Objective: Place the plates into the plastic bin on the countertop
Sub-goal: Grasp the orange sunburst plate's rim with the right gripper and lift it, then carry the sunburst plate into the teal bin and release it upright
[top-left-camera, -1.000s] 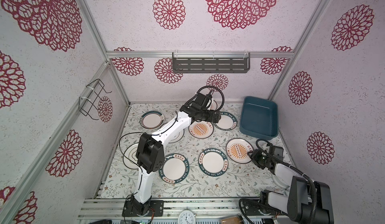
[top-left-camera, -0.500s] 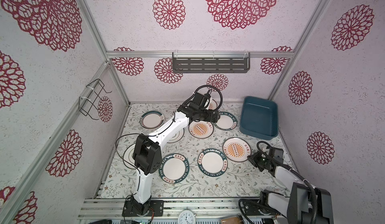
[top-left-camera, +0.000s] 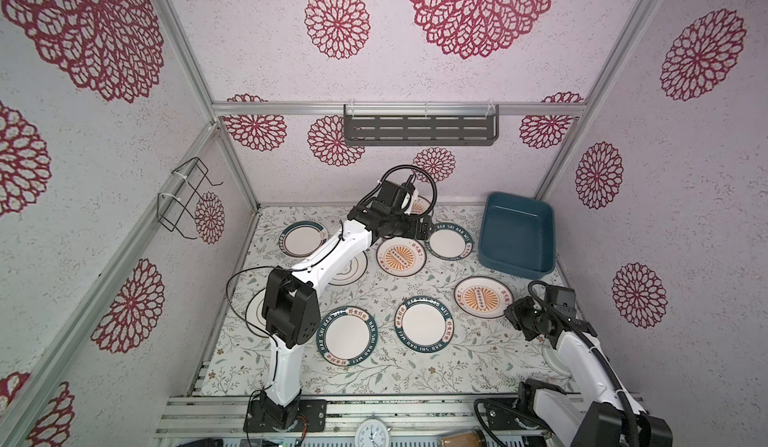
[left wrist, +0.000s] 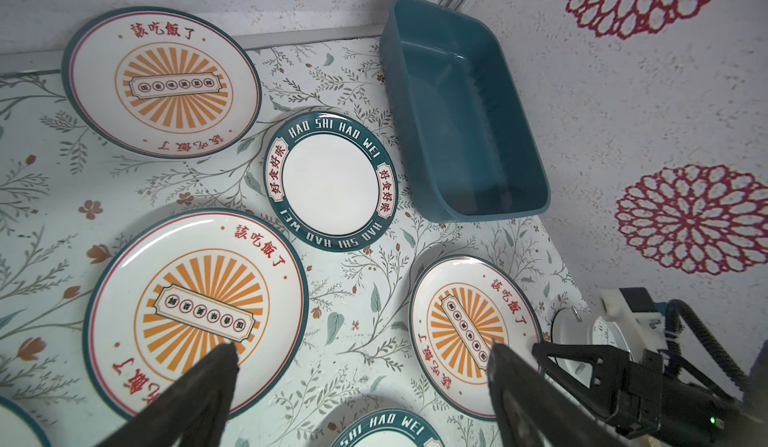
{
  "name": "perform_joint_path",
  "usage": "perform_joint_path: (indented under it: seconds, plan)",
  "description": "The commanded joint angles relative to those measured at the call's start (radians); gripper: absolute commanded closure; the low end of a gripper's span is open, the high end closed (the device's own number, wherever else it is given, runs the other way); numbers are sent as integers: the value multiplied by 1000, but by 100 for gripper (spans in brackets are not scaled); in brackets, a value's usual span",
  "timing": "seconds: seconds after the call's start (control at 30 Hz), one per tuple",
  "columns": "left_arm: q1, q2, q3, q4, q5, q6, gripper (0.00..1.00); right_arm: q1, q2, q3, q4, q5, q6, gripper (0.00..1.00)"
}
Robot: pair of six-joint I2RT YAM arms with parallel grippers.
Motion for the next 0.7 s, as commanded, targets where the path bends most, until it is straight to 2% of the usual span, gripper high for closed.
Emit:
perform_joint_path:
  seconds: [0.0, 0.23, 0.4, 0.47, 0.6, 0.67]
  plan:
    - [10, -10, 39, 5, 23, 31, 3, 4, -31, 100, -106, -25, 34, 100]
    - [22, -12, 45, 25, 54, 40, 3, 62, -14, 300, -147, -74, 52, 100]
    - [33, -17, 48, 55, 67, 25, 3, 96, 54, 393, 14, -70, 106, 100]
    - [34, -18, 50, 66, 71, 32, 3, 96, 93, 419, 100, -28, 91, 100]
    - [35, -15, 68, 55, 75, 50, 3, 89, 230, 518, 138, 128, 8, 100]
    - [34, -19, 62, 51, 71, 57, 3, 82, 308, 569, 177, 159, -23, 100]
